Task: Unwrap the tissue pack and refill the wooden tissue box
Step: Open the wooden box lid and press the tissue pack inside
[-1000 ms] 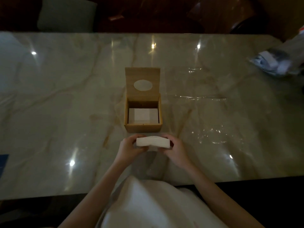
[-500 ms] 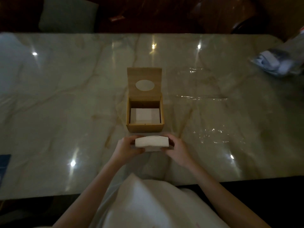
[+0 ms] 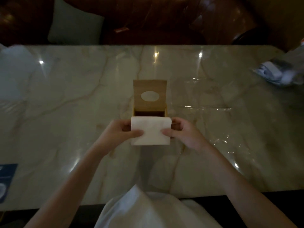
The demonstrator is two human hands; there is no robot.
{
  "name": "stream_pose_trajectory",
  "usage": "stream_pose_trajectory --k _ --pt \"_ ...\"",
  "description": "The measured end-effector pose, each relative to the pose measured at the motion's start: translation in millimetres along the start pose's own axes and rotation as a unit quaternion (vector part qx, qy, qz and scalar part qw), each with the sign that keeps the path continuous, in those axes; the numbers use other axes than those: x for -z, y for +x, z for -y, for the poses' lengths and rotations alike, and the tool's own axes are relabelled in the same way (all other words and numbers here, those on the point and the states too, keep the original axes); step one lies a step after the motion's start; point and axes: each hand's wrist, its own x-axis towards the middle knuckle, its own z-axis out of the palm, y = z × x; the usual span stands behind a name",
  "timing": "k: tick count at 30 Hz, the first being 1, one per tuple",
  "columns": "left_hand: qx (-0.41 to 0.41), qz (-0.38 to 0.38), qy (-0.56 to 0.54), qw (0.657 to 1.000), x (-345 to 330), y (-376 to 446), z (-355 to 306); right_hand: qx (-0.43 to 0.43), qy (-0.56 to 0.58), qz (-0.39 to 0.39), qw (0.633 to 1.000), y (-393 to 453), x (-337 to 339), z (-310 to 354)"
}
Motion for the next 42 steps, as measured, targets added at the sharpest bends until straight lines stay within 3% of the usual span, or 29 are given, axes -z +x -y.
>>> stream_pose_trajectory --k 4,7,12,15,19,26,30,34,38,42 --pt "0.041 -0.051 -0.085 0.994 8.0 19.2 -25.3 0.022 0.035 -0.066 0.997 17.9 -2.9 22.1" --pt "0.074 -0.102 -0.083 0.989 5.3 30.7 -26.2 0.019 0.002 -0.109 0.994 25.4 -8.1 27.9" --pt "0.082 -0.171 0.031 0.981 -5.0 46.3 -3.3 0.003 -0.134 -0.2 0.971 34.2 -15.8 17.5" --pt "0.084 -0.171 0.167 0.967 -5.9 56.5 10.1 0.002 -0.243 -0.226 0.944 39.3 -15.6 6.6" --pt "0.078 -0.135 0.304 0.94 -10.0 61.1 21.4 0.011 -0.393 -0.204 0.896 43.4 -19.3 -1.7" --pt "0.048 -0.13 0.425 0.895 -19.0 63.4 20.4 0.002 -0.483 -0.194 0.854 51.6 -28.3 -3.3" --pt "0.043 -0.121 0.522 0.843 -25.6 65.2 19.5 0.02 -0.589 -0.182 0.787 53.2 -32.5 -6.1" --pt "0.009 -0.151 0.553 0.819 -26.6 62.9 20.5 0.025 -0.622 -0.196 0.757 50.8 -38.2 -5.4" --pt "-0.018 -0.175 0.526 0.832 -20.4 59.8 24.4 0.013 -0.604 -0.182 0.776 46.5 -31.6 -7.6" --pt "0.024 -0.091 0.496 0.864 -9.6 61.1 26.6 -0.011 -0.584 -0.112 0.804 42.1 -25.6 -11.5"
